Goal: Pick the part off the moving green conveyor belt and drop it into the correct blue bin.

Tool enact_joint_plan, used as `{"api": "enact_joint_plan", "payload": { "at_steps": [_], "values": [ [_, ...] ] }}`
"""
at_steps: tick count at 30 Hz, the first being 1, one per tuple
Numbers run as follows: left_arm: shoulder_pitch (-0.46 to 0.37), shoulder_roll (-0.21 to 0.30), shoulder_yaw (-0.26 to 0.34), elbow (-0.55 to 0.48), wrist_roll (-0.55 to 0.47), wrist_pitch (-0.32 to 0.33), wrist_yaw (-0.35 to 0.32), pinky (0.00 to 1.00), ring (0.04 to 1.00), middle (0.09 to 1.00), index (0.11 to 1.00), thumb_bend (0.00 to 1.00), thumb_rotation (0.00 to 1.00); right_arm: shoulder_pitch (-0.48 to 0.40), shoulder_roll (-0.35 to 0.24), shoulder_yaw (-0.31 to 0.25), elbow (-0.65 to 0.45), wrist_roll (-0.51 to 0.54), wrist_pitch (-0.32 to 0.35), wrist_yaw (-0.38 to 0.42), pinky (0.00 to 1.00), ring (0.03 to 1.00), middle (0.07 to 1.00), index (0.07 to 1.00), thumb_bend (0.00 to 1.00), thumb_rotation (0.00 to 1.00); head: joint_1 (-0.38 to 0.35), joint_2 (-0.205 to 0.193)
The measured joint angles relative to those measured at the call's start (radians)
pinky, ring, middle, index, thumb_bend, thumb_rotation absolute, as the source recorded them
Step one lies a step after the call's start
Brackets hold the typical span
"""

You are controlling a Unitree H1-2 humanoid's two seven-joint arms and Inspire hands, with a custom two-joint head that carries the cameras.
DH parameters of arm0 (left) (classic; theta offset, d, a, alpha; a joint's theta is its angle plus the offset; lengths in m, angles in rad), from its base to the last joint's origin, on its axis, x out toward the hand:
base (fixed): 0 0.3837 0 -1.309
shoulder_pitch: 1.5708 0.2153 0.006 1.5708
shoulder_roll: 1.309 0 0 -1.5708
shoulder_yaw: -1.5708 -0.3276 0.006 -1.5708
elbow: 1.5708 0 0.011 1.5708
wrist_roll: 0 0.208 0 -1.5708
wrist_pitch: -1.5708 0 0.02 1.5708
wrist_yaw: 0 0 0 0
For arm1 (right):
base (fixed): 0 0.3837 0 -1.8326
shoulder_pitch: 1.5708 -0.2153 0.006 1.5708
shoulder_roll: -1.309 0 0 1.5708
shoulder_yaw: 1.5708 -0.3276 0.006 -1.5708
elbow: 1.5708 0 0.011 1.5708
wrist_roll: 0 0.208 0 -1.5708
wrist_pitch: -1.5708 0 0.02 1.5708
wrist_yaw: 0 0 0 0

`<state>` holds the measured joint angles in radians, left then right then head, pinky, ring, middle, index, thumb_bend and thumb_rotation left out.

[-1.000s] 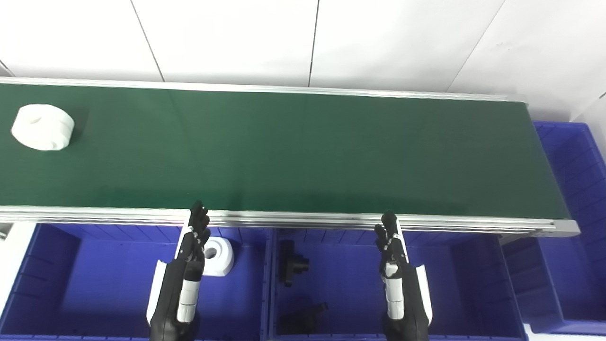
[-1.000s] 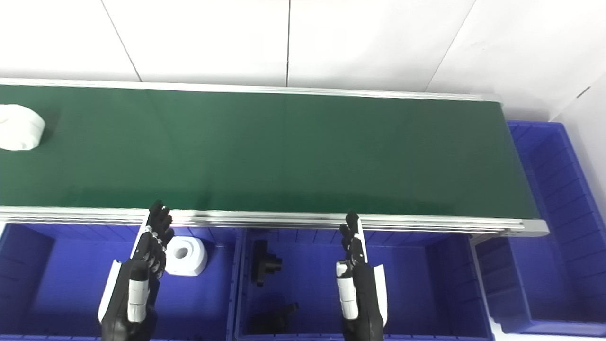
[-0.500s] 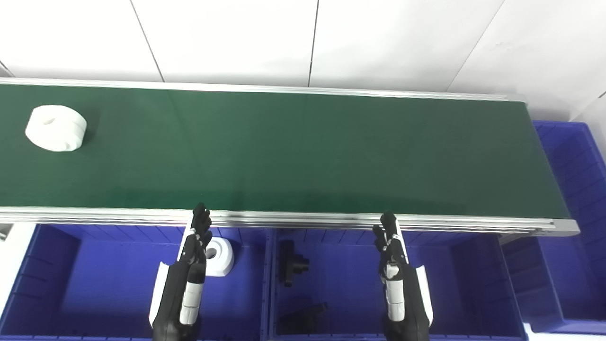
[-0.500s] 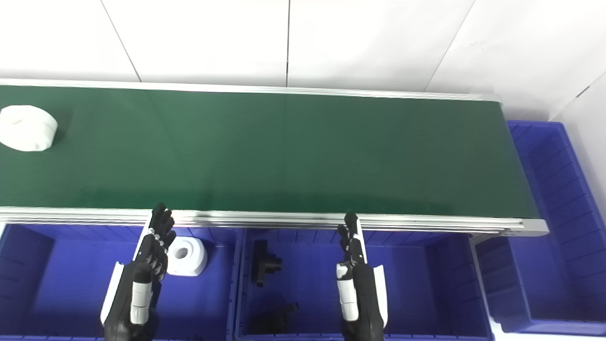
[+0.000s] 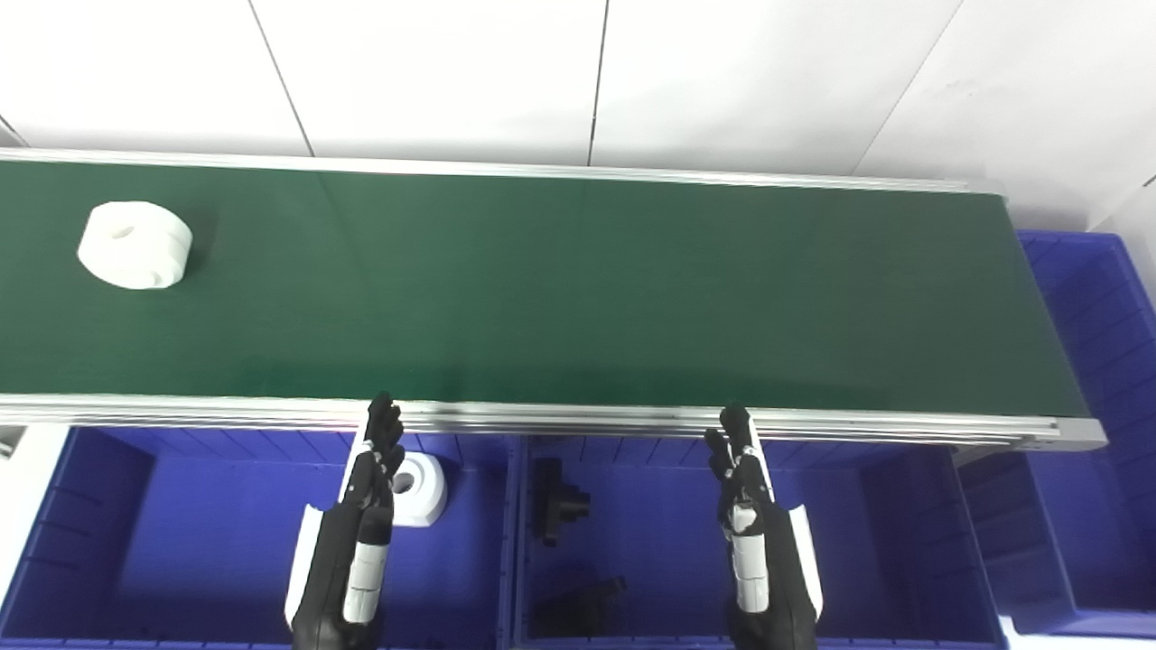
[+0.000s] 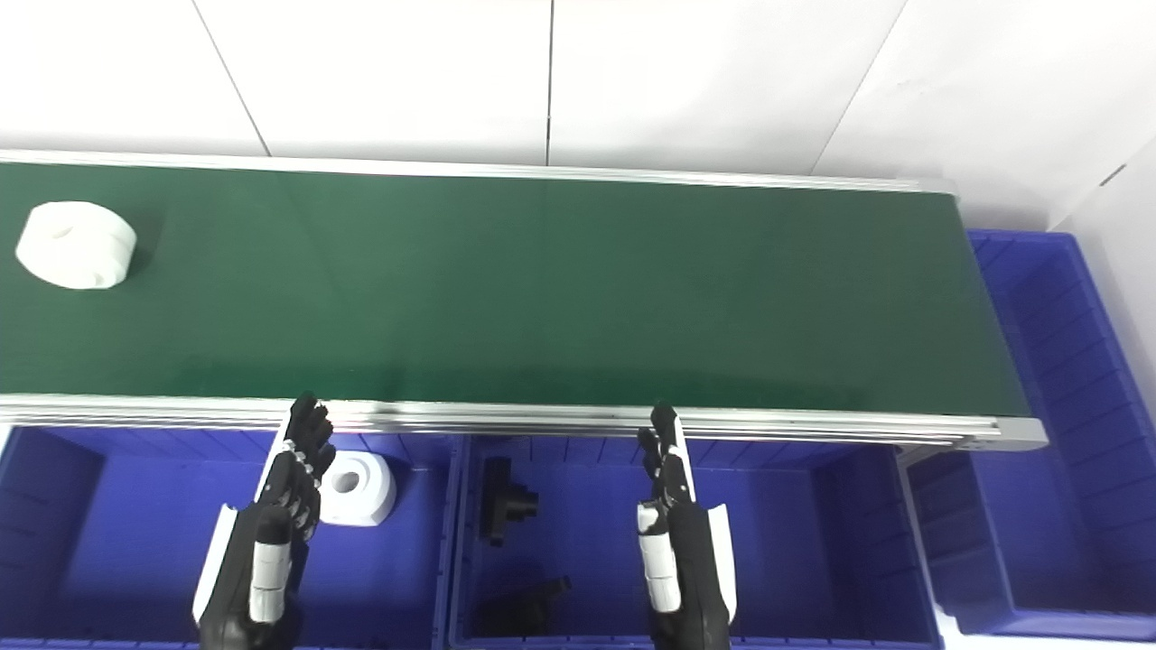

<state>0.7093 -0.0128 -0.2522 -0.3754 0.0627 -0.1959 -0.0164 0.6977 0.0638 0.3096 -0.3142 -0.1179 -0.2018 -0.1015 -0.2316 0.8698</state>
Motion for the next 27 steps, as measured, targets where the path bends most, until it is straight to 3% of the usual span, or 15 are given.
{"api": "enact_joint_plan", "payload": {
  "at_steps": [27],
  "values": [
    [0.0, 0.0, -0.004, 0.001, 0.001, 0.001, -0.001, 1.0, 1.0, 1.0, 1.0, 0.67, 1.0, 0.0, -0.001, 0.0, 0.003, 0.011, 0.0, 0.007, 0.99, 0.97, 1.0, 1.0, 0.81, 0.97, 0.018, -0.012]
  ]
}}
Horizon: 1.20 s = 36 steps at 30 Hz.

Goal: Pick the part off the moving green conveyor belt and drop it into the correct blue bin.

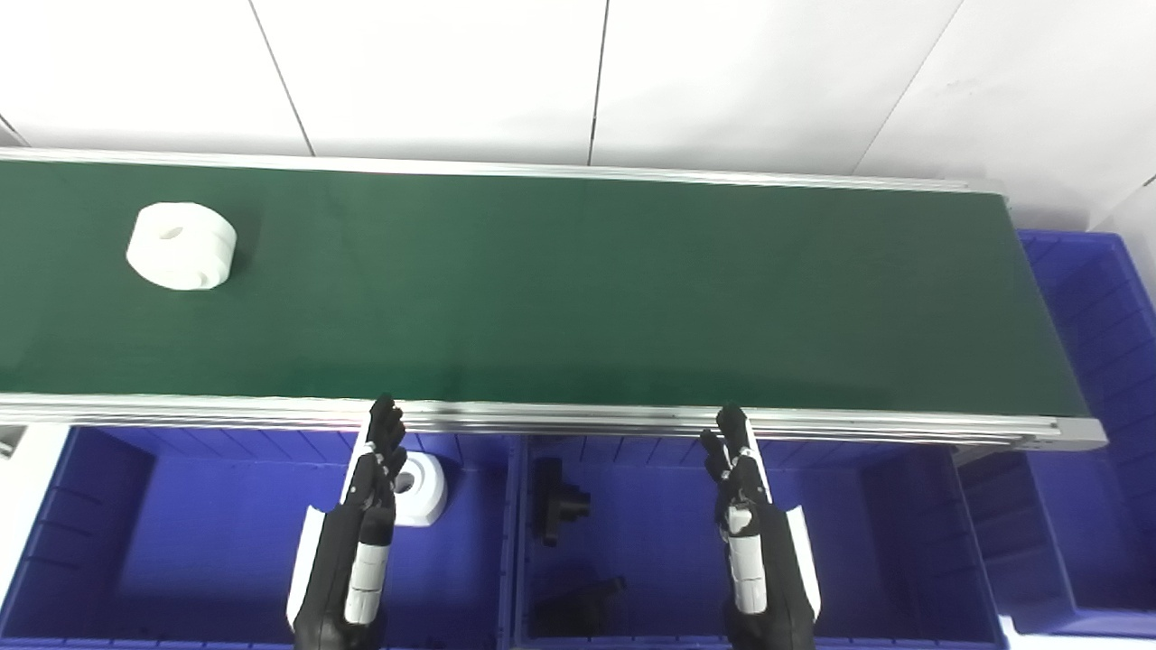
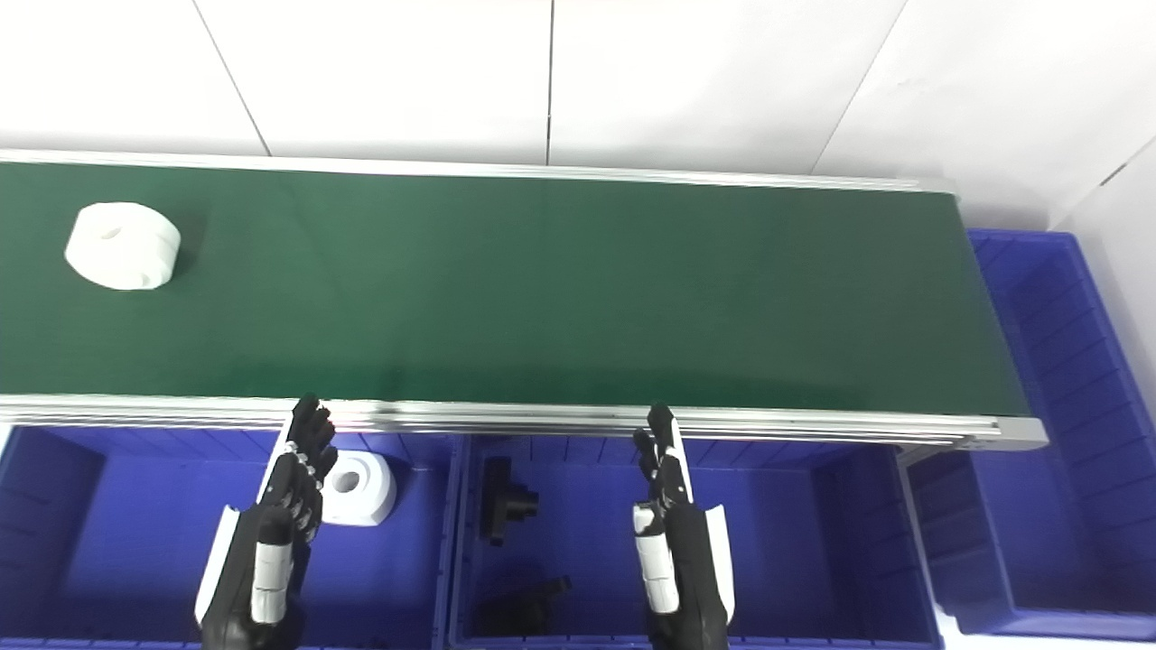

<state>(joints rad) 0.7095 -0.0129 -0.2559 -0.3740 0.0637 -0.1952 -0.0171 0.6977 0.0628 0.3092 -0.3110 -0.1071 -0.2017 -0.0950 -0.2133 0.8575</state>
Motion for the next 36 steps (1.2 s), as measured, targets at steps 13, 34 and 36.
{"api": "enact_joint_plan", "payload": {
  "at_steps": [13, 34, 36],
  "values": [
    [0.001, -0.033, -0.032, 0.092, 0.073, -0.054, 0.023, 1.0, 1.0, 1.0, 1.0, 0.7, 1.0, -0.003, -0.031, -0.021, 0.064, 0.047, -0.015, 0.025, 1.0, 1.0, 1.0, 1.0, 0.75, 1.0, 0.204, -0.12],
    [-0.052, -0.056, -0.045, 0.26, 0.202, -0.172, 0.098, 0.97, 0.984, 1.0, 1.0, 0.57, 0.95, -0.093, -0.104, -0.117, 0.269, 0.166, -0.133, 0.115, 1.0, 1.0, 1.0, 1.0, 0.74, 1.0, 0.367, -0.333],
    [-0.058, -0.056, -0.044, 0.28, 0.202, -0.172, 0.099, 0.96, 0.978, 0.999, 0.999, 0.58, 0.95, -0.095, -0.104, -0.124, 0.276, 0.179, -0.138, 0.123, 1.0, 1.0, 1.0, 1.0, 0.75, 1.0, 0.37, -0.345]
  ]
}}
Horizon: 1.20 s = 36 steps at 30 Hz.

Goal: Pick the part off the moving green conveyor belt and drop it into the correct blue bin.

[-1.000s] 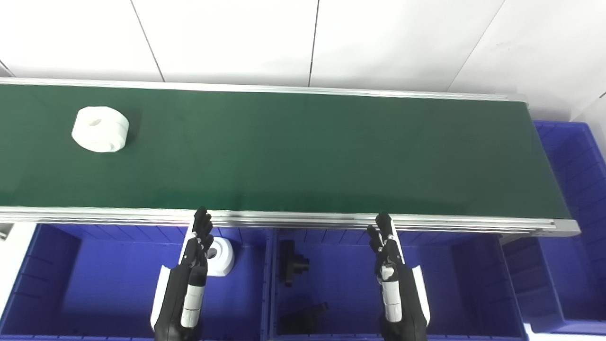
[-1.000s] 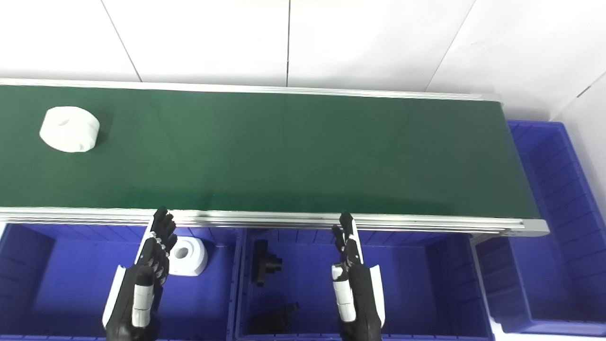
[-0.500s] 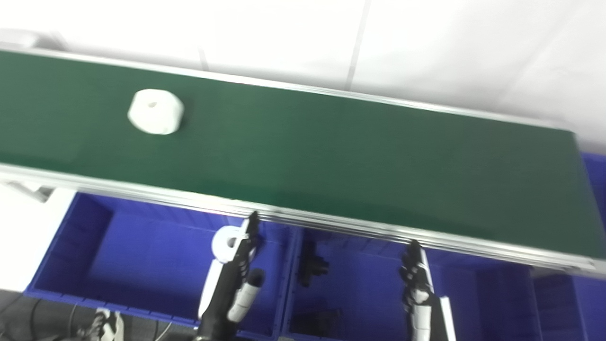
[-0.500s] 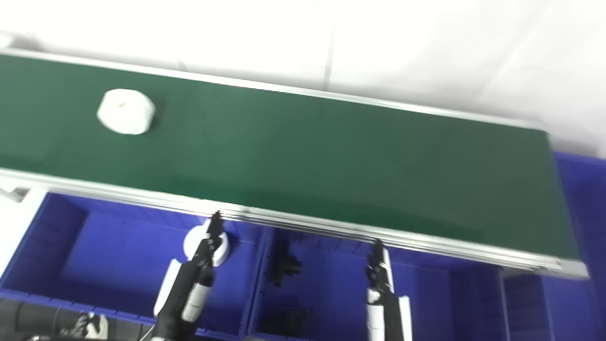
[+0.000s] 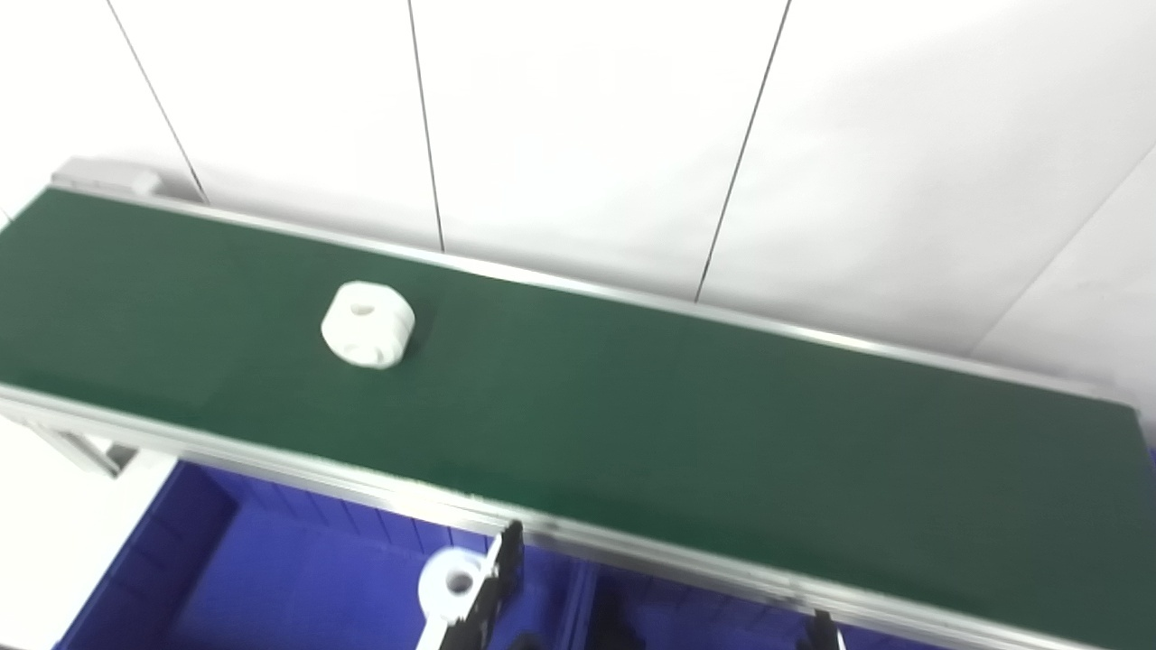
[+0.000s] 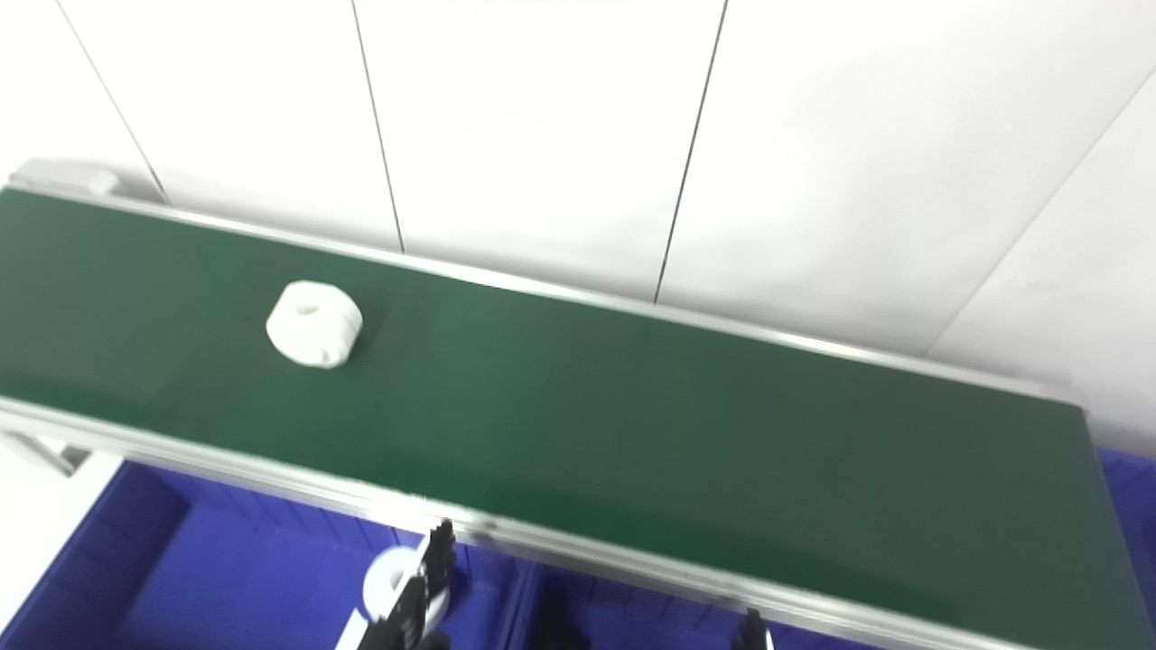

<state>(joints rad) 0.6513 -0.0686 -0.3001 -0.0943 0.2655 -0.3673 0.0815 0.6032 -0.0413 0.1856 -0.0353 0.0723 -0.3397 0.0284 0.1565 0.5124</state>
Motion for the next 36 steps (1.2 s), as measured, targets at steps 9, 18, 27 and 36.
{"api": "enact_joint_plan", "payload": {
  "at_steps": [9, 18, 27, 36],
  "values": [
    [-0.016, 0.002, 0.003, 0.047, -0.001, -0.006, 0.011, 1.0, 0.994, 1.0, 1.0, 0.58, 0.95, -0.015, 0.002, -0.013, 0.048, -0.004, -0.038, 0.019, 1.0, 1.0, 1.0, 1.0, 0.73, 1.0, -0.002, -0.061],
    [-0.018, 0.003, 0.002, 0.049, 0.0, -0.017, 0.012, 0.94, 0.962, 0.984, 0.991, 0.57, 0.91, -0.027, 0.009, -0.017, 0.079, -0.001, -0.061, 0.035, 1.0, 1.0, 1.0, 1.0, 0.74, 1.0, -0.005, -0.054],
    [-0.017, 0.027, -0.043, -0.152, 0.07, -0.058, 0.063, 0.71, 0.855, 0.889, 0.92, 0.93, 0.5, -0.002, 0.03, -0.016, 0.034, -0.035, -0.059, 0.033, 1.0, 1.0, 1.0, 1.0, 0.71, 1.0, -0.029, 0.011],
    [-0.425, 0.184, 0.126, -0.396, 0.261, 0.033, -0.094, 0.75, 0.879, 0.902, 0.811, 1.0, 0.34, 0.015, 0.04, -0.006, -0.012, -0.049, -0.042, 0.032, 1.0, 1.0, 1.0, 1.0, 0.73, 1.0, -0.058, 0.043]
  ]
}}
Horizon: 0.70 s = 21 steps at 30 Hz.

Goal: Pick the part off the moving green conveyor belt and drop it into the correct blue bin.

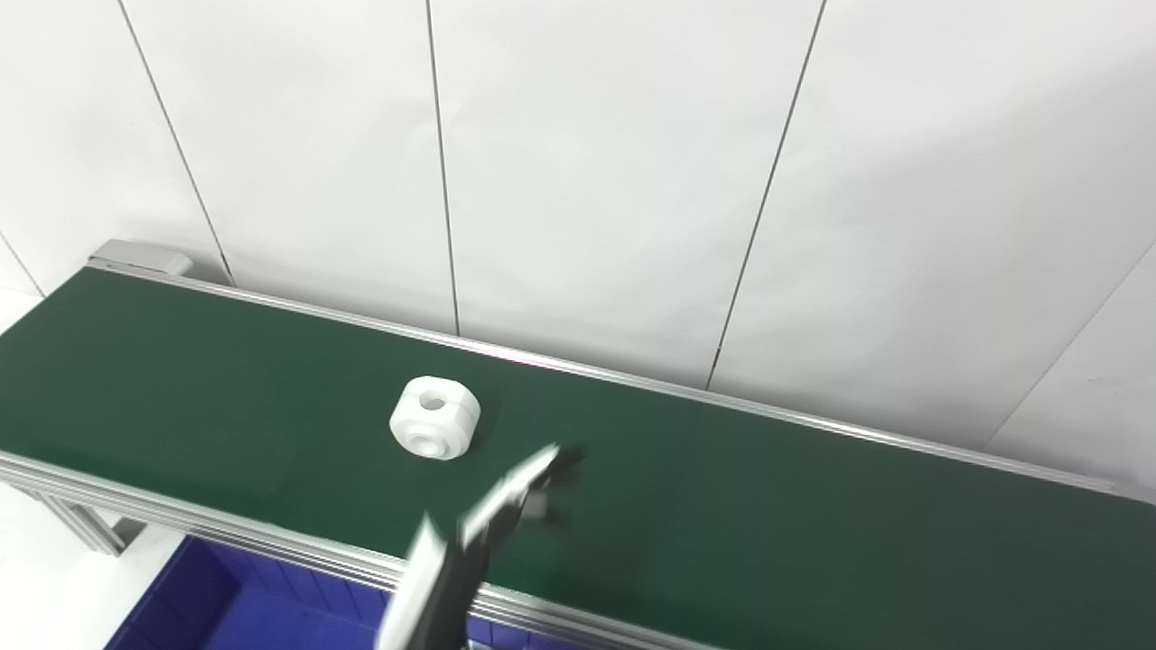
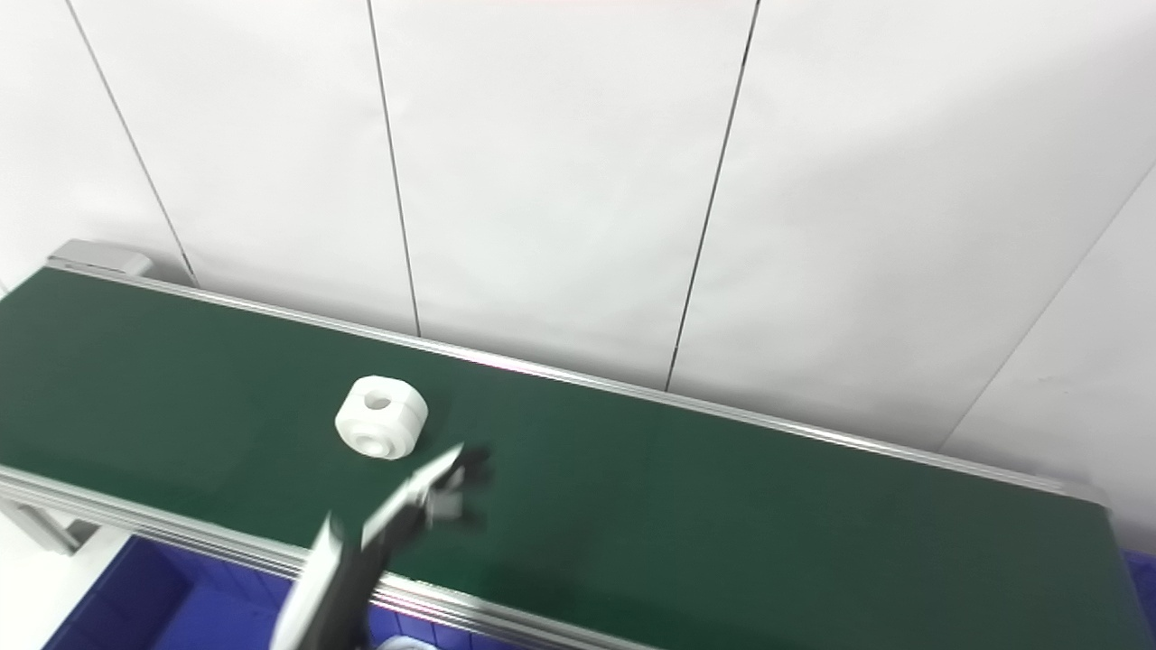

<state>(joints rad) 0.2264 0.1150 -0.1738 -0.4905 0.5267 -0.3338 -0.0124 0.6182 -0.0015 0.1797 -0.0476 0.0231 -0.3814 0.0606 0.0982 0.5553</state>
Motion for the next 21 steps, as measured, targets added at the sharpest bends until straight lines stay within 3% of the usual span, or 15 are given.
{"api": "enact_joint_plan", "payload": {
  "at_steps": [3, 8, 13, 21],
  "values": [
    [-0.109, 0.064, 0.027, 0.03, 0.047, 0.064, -0.071, 0.84, 0.896, 0.926, 0.843, 1.0, 0.32, 0.003, 0.001, 0.0, 0.0, -0.006, 0.0, -0.004, 1.0, 1.0, 1.0, 1.0, 0.74, 1.0, -0.003, 0.002],
    [-0.217, 0.106, 0.023, 0.1, 0.147, 0.101, -0.137, 0.94, 0.935, 0.946, 0.885, 1.0, 0.25, -0.006, 0.01, 0.006, 0.001, -0.012, 0.0, -0.005, 1.0, 1.0, 1.0, 1.0, 0.7, 1.0, -0.012, 0.005],
    [-0.31, 0.158, 0.018, 0.207, 0.243, 0.116, -0.159, 0.95, 0.919, 0.934, 0.887, 1.0, 0.18, -0.008, 0.014, 0.008, 0.002, -0.01, 0.0, -0.005, 1.0, 1.0, 1.0, 1.0, 0.71, 1.0, -0.015, 0.008],
    [-0.455, 0.233, -0.023, 0.409, 0.374, 0.128, -0.171, 0.89, 0.893, 0.905, 0.873, 1.0, 0.2, -0.006, 0.01, 0.012, 0.0, -0.002, 0.0, -0.004, 1.0, 1.0, 1.0, 1.0, 0.68, 1.0, -0.012, 0.017]
  ]
}}
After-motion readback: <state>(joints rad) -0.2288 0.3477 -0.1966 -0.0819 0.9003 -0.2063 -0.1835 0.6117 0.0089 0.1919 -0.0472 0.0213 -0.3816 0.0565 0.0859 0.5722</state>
